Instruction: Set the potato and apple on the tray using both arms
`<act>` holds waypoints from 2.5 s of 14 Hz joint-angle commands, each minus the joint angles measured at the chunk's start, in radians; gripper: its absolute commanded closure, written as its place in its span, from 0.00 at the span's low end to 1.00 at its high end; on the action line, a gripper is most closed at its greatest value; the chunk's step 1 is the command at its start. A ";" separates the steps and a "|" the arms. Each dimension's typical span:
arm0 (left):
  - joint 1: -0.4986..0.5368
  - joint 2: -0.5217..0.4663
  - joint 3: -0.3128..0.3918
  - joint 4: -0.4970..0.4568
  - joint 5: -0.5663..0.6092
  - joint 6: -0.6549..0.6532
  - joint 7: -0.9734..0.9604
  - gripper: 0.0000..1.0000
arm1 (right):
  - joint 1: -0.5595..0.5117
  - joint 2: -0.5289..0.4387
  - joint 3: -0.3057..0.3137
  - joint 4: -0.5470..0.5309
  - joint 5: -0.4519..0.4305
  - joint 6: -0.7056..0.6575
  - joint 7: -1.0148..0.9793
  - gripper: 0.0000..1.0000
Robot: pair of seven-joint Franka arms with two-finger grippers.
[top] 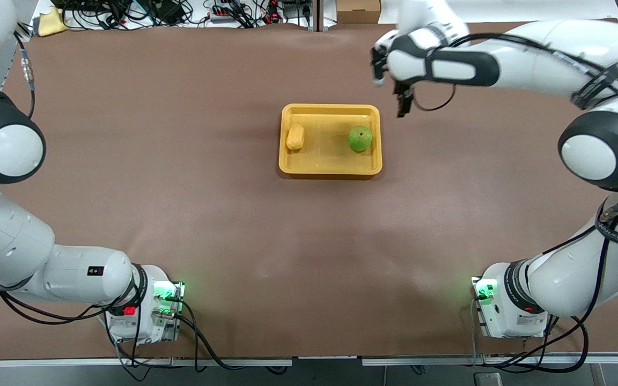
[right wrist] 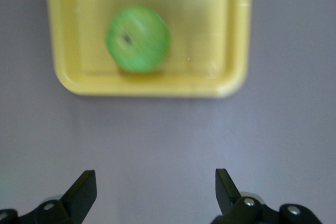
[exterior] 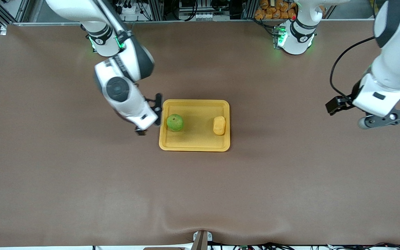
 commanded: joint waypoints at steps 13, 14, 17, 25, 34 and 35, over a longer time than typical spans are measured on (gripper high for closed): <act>0.112 -0.105 -0.009 -0.034 -0.086 -0.008 0.238 0.00 | -0.517 0.209 0.016 0.124 0.004 0.282 0.565 0.00; 0.127 -0.111 -0.011 -0.039 -0.091 -0.010 0.255 0.00 | -0.535 0.229 0.016 0.148 0.004 0.282 0.565 0.00; 0.126 -0.135 -0.011 -0.057 -0.096 -0.027 0.270 0.00 | -0.590 0.261 0.018 0.197 0.107 0.273 0.627 0.00; -0.053 -0.293 0.178 -0.212 -0.131 -0.022 0.255 0.00 | -0.591 0.261 0.010 0.185 0.325 0.270 0.705 0.00; -0.053 -0.283 0.177 -0.175 -0.166 -0.051 0.262 0.00 | -0.571 -0.119 0.013 0.013 0.092 -0.059 0.967 0.00; -0.053 -0.283 0.175 -0.172 -0.162 -0.053 0.262 0.00 | -0.569 -0.157 0.016 0.013 0.069 -0.119 0.987 0.00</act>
